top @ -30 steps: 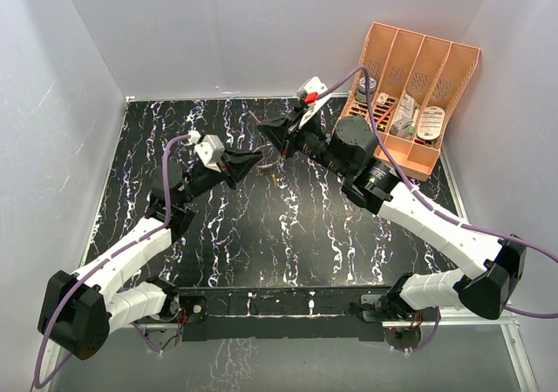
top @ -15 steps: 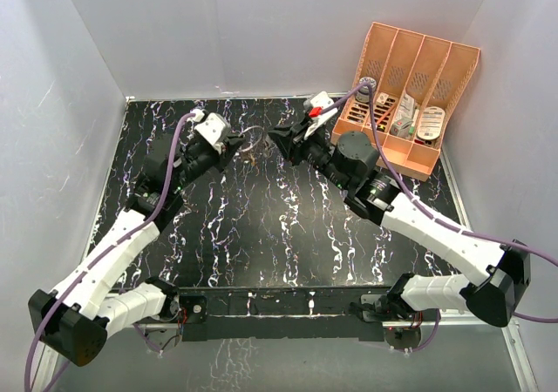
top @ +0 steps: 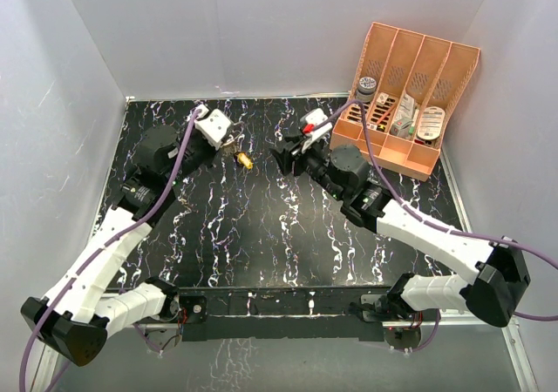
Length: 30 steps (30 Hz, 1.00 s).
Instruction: Remove the keys from the keyring
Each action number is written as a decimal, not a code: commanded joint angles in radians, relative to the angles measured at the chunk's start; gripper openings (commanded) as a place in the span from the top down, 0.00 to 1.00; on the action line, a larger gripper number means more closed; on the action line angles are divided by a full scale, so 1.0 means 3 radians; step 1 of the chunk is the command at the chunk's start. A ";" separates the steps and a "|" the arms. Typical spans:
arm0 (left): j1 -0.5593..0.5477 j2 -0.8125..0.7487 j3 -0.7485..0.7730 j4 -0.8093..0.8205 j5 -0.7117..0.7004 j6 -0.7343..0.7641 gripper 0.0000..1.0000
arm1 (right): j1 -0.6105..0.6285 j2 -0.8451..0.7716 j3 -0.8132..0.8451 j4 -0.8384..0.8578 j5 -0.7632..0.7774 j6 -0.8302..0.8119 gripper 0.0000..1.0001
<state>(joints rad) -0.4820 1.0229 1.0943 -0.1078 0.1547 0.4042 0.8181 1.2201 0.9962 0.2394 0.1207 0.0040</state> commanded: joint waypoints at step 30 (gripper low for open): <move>-0.0014 -0.0232 0.0305 0.0686 0.0785 -0.0764 1.00 | 0.0028 0.0323 -0.0693 0.1928 -0.0980 0.0211 0.46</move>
<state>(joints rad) -0.4820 0.9867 1.1896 0.0315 0.3637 0.2005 0.8192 1.2942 0.7303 0.7460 -0.1638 0.0738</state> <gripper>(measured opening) 0.032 0.545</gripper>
